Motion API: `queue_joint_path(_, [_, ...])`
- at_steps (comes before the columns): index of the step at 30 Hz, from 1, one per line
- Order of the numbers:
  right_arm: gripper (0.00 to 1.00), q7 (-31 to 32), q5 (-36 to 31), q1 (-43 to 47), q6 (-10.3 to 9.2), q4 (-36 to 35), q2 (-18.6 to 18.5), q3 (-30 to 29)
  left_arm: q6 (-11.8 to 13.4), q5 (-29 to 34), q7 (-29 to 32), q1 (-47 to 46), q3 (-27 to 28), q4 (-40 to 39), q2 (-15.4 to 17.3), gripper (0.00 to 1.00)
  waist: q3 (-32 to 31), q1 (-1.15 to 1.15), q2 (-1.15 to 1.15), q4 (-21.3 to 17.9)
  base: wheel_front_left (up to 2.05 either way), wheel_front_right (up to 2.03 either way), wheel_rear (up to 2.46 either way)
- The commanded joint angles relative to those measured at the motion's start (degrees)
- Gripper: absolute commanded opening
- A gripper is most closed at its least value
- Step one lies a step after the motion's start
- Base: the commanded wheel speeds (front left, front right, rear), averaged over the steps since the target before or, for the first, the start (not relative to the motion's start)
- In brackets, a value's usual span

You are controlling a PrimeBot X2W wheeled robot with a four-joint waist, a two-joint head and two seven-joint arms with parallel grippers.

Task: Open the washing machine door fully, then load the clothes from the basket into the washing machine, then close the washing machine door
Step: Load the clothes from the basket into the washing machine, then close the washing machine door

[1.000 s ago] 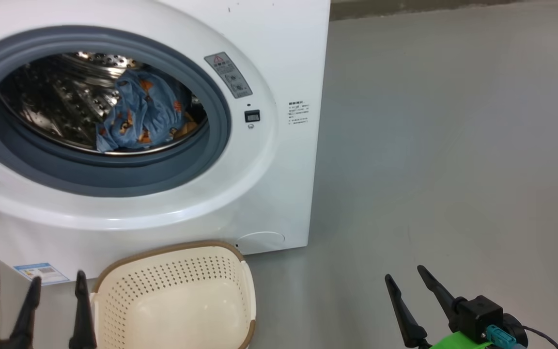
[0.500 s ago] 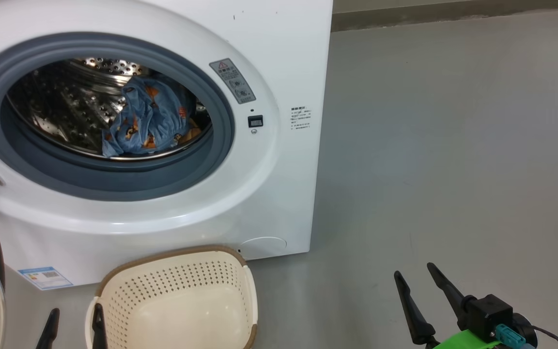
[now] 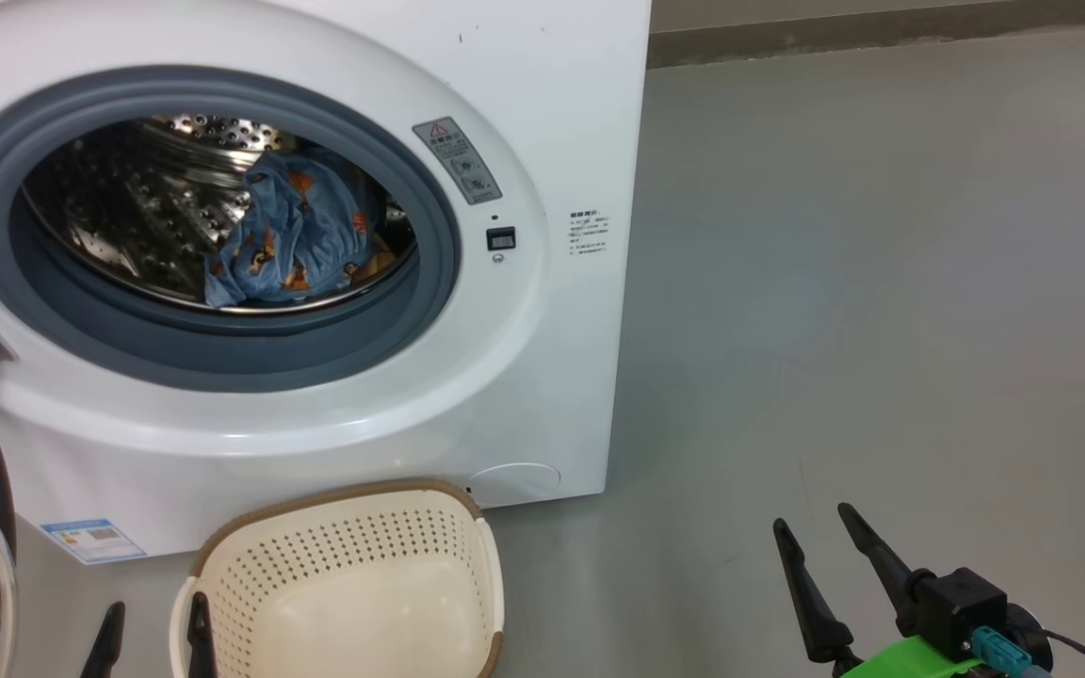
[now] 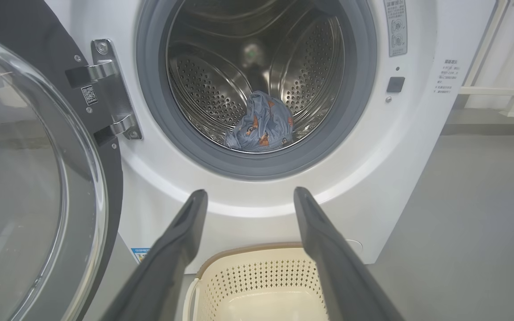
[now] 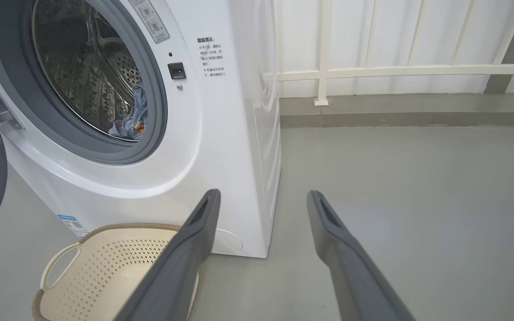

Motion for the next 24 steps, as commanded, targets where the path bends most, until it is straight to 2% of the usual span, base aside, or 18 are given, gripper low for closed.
queue_joint_path(1, [1.00,-0.69,-0.09,-1.30,0.09,-1.64,-0.09,1.09,0.39,-0.41,-0.36,-0.76,1.57,-1.01,0.19,1.00,0.03,0.00,0.00,0.08,0.00,0.00,0.00])
queue_joint_path(10, [1.00,-0.69,0.03,-1.37,0.09,-1.72,-0.09,0.92,-0.45,-2.20,-0.36,-0.98,1.50,-0.68,0.19,1.00,0.09,0.00,0.00,0.32,0.00,0.00,0.00])
queue_joint_path(24, [1.00,-0.69,0.66,-1.21,0.09,-2.09,-0.09,0.68,-0.56,-0.93,-0.36,-1.24,1.37,0.73,0.18,1.00,0.02,0.00,0.00,0.54,0.00,0.00,0.00])
